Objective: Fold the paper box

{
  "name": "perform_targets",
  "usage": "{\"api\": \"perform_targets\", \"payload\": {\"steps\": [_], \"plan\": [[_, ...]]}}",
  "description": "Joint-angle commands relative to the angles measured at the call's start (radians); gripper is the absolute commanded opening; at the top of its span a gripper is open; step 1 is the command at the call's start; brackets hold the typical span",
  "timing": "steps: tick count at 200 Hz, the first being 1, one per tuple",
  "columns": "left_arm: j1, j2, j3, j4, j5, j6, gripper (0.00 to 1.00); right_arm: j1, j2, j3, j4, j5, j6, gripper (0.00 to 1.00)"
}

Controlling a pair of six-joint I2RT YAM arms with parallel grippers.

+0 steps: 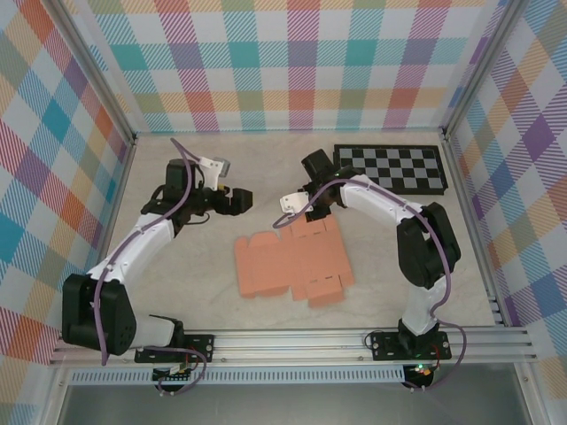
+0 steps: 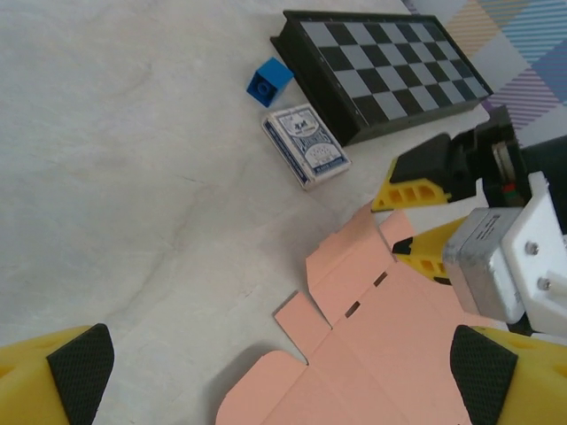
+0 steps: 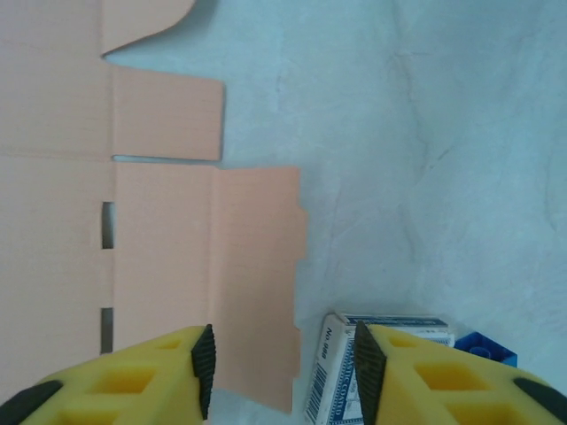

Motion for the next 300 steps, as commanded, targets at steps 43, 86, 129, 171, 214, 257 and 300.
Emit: {"api": "perform_targets", "payload": {"steps": [43,86,129,171,214,257,300], "plan": [[-0.044,0.205,0.107,0.007,0.098,0.053,1.0,-0.262,-0.206,-0.031,-0.122,-0.419,0.762,0.57],[-0.073,0.268,0.126,0.003,0.076,0.025,1.0,-0.393,-0.17,-0.086,-0.323,-0.426,0.975,0.47],[-0.073,0.246,0.117,0.026,0.037,0.017,1.0,-0.377,-0.079,-0.163,-0.318,-0.447,0.958,0.51],[-0.073,0.229,0.095,0.048,0.015,0.01,1.0,-0.302,0.09,-0.077,-0.373,-0.486,0.891,0.48],[-0.071,0.191,0.04,0.078,-0.004,-0.005,1.0,-0.281,0.094,-0.089,-0.353,-0.511,0.827,0.18],[-0.07,0.164,0.016,0.087,-0.021,0.002,1.0,-0.279,0.001,-0.099,-0.337,-0.49,0.751,0.03],[-0.071,0.181,0.021,0.129,0.133,-0.018,1.0,-0.234,-0.125,-0.057,-0.368,-0.332,0.618,0.01]]}}
